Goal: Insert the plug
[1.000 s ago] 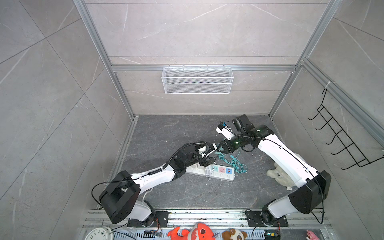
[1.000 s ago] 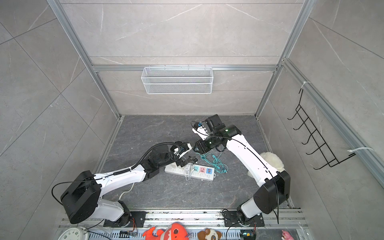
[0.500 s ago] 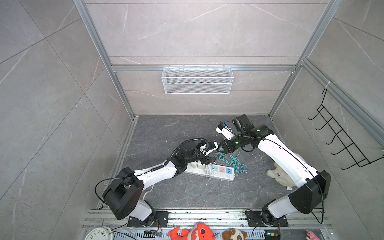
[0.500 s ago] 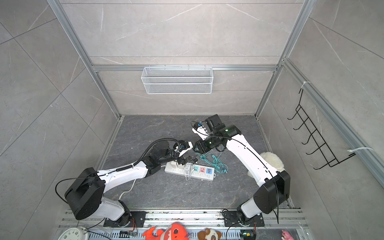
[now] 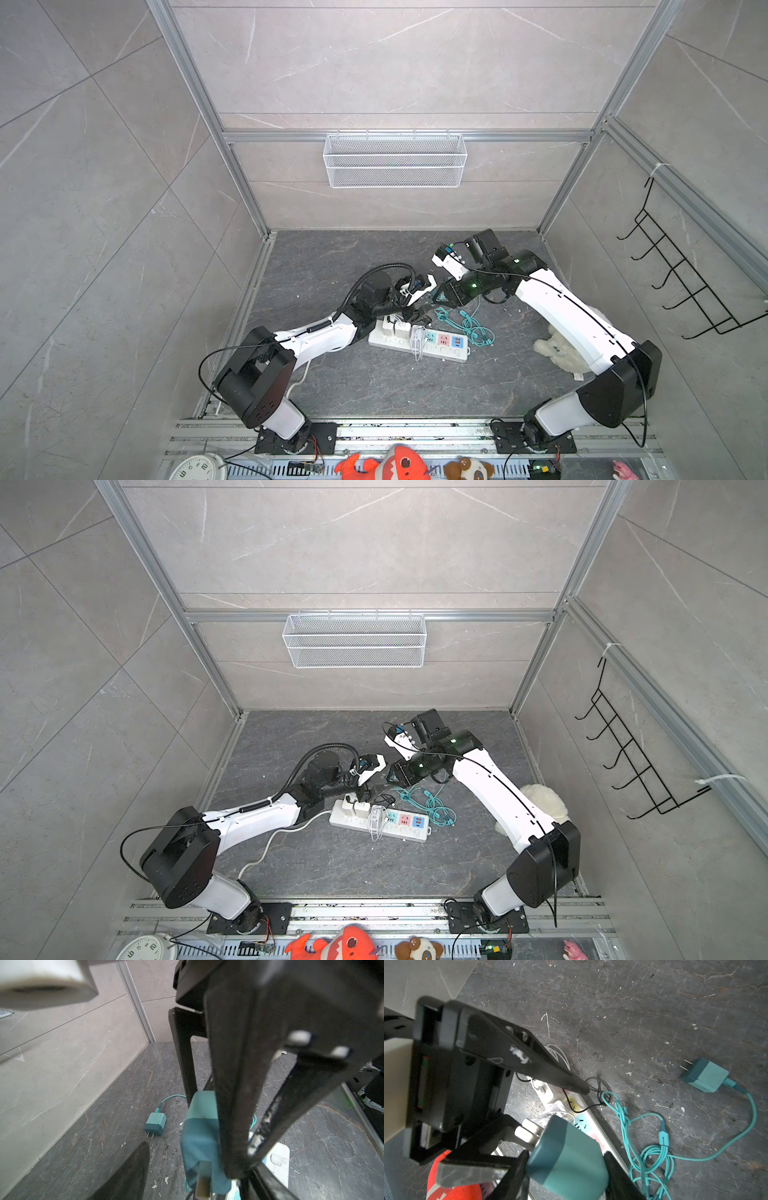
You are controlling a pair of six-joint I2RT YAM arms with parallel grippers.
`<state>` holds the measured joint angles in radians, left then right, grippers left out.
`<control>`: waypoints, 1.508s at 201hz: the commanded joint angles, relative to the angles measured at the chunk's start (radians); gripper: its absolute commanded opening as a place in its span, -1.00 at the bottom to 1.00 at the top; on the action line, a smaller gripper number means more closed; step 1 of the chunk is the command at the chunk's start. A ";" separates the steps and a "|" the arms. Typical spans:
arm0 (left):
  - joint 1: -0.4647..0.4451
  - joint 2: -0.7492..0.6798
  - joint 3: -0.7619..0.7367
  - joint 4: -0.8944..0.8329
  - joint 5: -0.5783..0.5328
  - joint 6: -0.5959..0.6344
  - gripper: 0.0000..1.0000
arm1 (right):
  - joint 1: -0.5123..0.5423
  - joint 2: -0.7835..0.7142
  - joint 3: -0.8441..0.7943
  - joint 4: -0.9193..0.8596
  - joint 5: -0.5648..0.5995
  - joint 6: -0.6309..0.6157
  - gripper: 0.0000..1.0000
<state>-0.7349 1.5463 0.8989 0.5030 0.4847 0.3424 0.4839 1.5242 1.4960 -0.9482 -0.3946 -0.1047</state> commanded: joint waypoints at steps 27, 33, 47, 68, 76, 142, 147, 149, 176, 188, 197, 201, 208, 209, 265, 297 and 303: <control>0.005 0.007 0.069 0.003 0.062 -0.017 0.04 | 0.004 -0.002 -0.004 -0.011 -0.030 0.002 -0.26; 0.004 0.011 0.074 -0.001 0.064 -0.018 0.02 | 0.004 -0.001 -0.003 -0.011 -0.033 0.001 -0.25; 0.004 0.017 0.081 -0.006 0.073 -0.020 -0.06 | 0.004 -0.003 -0.002 -0.012 -0.038 0.000 -0.26; 0.003 0.021 0.084 -0.006 0.080 -0.024 -0.16 | 0.004 -0.003 -0.001 -0.015 -0.048 -0.003 -0.26; 0.003 0.023 0.084 -0.006 0.080 -0.024 -0.19 | 0.004 -0.002 -0.001 -0.017 -0.047 -0.003 -0.26; 0.003 0.024 0.079 0.029 0.071 -0.041 -0.38 | 0.004 -0.003 -0.007 -0.021 -0.047 -0.005 -0.26; 0.004 0.025 0.076 0.042 0.068 -0.048 -0.38 | 0.004 -0.003 -0.008 -0.021 -0.047 -0.004 -0.26; 0.004 0.026 0.075 0.047 0.068 -0.051 -0.38 | 0.004 -0.004 -0.007 -0.021 -0.047 -0.005 -0.26; 0.003 0.028 0.081 0.062 0.073 -0.073 -0.36 | 0.004 -0.001 -0.009 -0.021 -0.045 -0.006 -0.26; 0.002 0.023 0.082 0.057 0.075 -0.074 -0.36 | 0.004 0.003 -0.008 -0.023 -0.045 -0.006 -0.26; 0.001 0.019 0.082 0.056 0.075 -0.076 -0.36 | 0.003 0.006 -0.007 -0.024 -0.046 -0.004 -0.27; 0.001 0.017 0.082 0.056 0.076 -0.076 -0.36 | 0.004 0.008 -0.007 -0.024 -0.046 -0.005 -0.27; 0.001 0.013 0.079 0.058 0.076 -0.074 -0.37 | 0.004 0.012 -0.007 -0.024 -0.049 -0.004 -0.27; 0.001 0.012 0.079 0.058 0.076 -0.075 -0.37 | 0.004 0.012 -0.007 -0.024 -0.049 -0.005 -0.27; -0.003 0.015 0.080 0.070 0.068 -0.079 -0.51 | 0.004 0.020 0.003 -0.035 -0.044 -0.007 -0.27; -0.006 0.010 0.074 0.086 0.053 -0.069 -0.62 | 0.004 0.029 0.009 -0.037 -0.041 -0.006 -0.26; -0.006 0.010 0.072 0.094 0.046 -0.070 -0.64 | 0.004 0.029 0.009 -0.036 -0.041 -0.005 -0.25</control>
<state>-0.7334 1.5772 0.9348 0.4477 0.5571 0.2798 0.4763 1.5253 1.4967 -0.9413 -0.3965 -0.1173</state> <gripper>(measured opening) 0.313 0.518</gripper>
